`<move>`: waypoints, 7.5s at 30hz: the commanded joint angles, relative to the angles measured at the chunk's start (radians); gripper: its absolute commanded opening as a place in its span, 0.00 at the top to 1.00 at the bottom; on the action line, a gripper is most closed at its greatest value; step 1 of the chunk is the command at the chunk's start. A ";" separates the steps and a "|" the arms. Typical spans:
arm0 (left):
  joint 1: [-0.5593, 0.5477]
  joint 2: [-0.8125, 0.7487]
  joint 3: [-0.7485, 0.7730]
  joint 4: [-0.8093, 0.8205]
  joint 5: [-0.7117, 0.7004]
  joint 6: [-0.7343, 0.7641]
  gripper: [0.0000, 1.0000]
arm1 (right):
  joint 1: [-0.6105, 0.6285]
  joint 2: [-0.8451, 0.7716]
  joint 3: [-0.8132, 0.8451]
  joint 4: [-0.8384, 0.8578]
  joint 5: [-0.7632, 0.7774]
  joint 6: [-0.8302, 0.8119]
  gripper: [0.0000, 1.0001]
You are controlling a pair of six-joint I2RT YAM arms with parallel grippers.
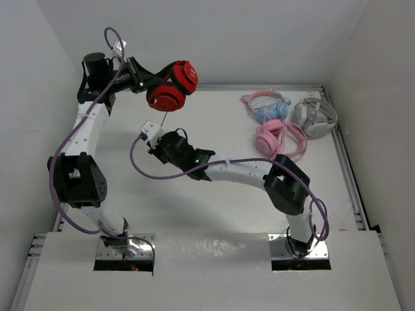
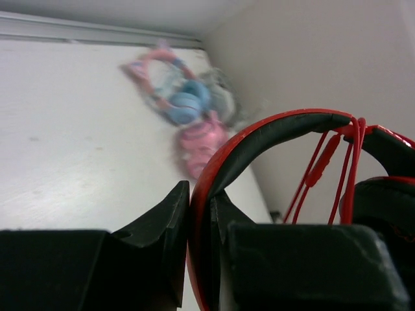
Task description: Wrap the headphones
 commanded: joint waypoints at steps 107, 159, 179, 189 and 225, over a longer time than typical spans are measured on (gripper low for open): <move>-0.394 -0.065 -0.266 -0.346 -0.852 0.988 1.00 | -0.440 -0.312 -0.367 -0.263 -0.004 -0.396 0.34; -0.489 -0.016 -0.128 -0.547 -0.708 1.247 1.00 | -0.266 -0.581 -0.434 -0.245 -0.553 -0.123 0.56; -0.483 -0.015 -0.102 -0.566 -0.685 1.170 1.00 | -0.266 -0.577 -0.488 -0.211 -0.512 -0.138 1.00; -0.484 -0.016 -0.095 -0.574 -0.669 1.169 1.00 | -0.266 -0.527 -0.445 -0.288 -0.479 -0.175 0.72; -0.286 -0.071 -0.124 -0.436 -0.622 0.978 1.00 | -0.274 -0.711 -0.540 -0.204 -0.266 -0.188 1.00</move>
